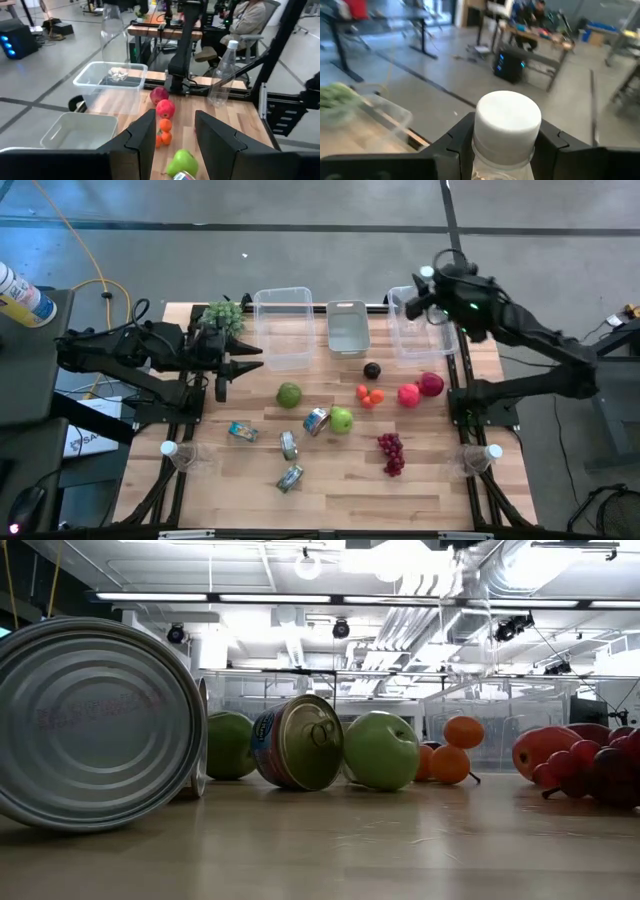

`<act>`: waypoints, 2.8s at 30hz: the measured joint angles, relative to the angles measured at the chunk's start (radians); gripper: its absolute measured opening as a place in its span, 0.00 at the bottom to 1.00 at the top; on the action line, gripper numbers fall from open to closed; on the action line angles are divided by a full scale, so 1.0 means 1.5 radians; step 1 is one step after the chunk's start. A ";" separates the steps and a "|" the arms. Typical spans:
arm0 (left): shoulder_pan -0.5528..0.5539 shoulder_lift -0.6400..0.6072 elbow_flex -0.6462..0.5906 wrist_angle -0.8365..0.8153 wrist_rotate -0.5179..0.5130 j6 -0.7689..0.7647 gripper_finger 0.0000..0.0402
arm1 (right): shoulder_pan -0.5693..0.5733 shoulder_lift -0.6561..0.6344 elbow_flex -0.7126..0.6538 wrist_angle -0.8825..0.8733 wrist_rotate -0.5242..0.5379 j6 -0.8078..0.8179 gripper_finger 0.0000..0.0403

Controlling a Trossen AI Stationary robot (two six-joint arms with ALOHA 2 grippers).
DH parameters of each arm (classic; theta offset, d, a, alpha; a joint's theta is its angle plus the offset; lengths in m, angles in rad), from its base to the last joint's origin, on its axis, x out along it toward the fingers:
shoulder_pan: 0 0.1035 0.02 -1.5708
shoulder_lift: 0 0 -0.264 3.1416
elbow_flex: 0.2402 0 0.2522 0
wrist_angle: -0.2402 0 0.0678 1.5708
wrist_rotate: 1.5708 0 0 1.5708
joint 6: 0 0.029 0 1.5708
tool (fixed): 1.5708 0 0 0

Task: Pick & Place Food Item
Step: Put the empty water bottle into the right transparent bin, then put the tangerines into the left transparent bin

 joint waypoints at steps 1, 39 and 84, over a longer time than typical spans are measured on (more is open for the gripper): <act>0.002 0.000 0.000 -0.002 0.000 -0.006 0.33 | -0.024 0.012 0.000 0.004 -0.024 0.000 0.31; -0.028 0.000 0.000 -0.060 0.001 -0.087 0.33 | -0.275 0.153 -0.254 0.430 -0.174 0.050 0.38; -0.051 0.000 0.000 -0.078 0.001 -0.022 0.33 | -0.062 -0.149 -0.259 0.410 -0.609 -0.047 0.49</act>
